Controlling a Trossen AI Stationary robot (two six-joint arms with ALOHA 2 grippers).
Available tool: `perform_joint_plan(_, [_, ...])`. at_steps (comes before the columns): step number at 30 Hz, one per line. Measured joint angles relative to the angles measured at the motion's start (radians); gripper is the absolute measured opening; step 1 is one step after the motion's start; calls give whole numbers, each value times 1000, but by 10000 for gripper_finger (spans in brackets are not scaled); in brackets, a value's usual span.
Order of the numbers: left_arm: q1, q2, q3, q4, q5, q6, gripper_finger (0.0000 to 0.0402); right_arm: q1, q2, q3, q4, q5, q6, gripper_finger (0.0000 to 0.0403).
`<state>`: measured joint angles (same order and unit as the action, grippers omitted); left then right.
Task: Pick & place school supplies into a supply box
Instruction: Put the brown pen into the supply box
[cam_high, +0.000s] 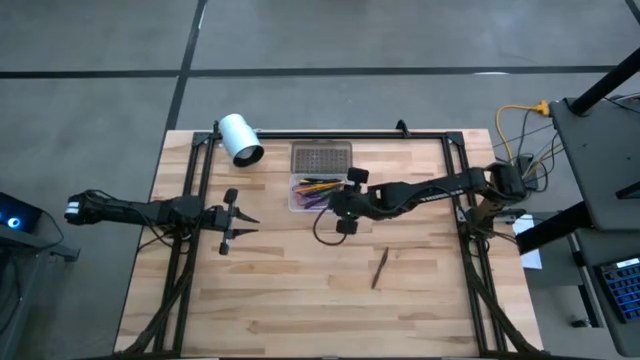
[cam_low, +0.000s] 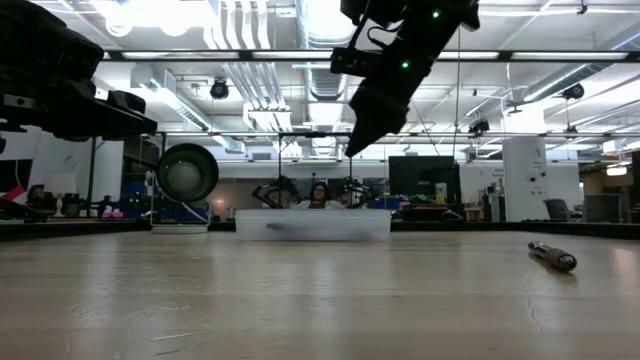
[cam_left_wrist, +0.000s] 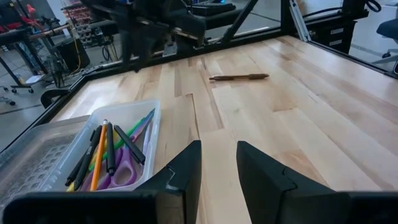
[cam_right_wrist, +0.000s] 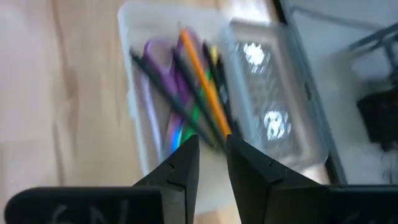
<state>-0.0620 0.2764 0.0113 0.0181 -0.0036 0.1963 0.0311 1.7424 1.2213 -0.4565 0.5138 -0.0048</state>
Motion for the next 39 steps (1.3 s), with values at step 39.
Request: perform_joint_plan(39, [0, 0, 0, 0, 0, 0, 86, 248, -2, -37, -300, -646, -251, 68])
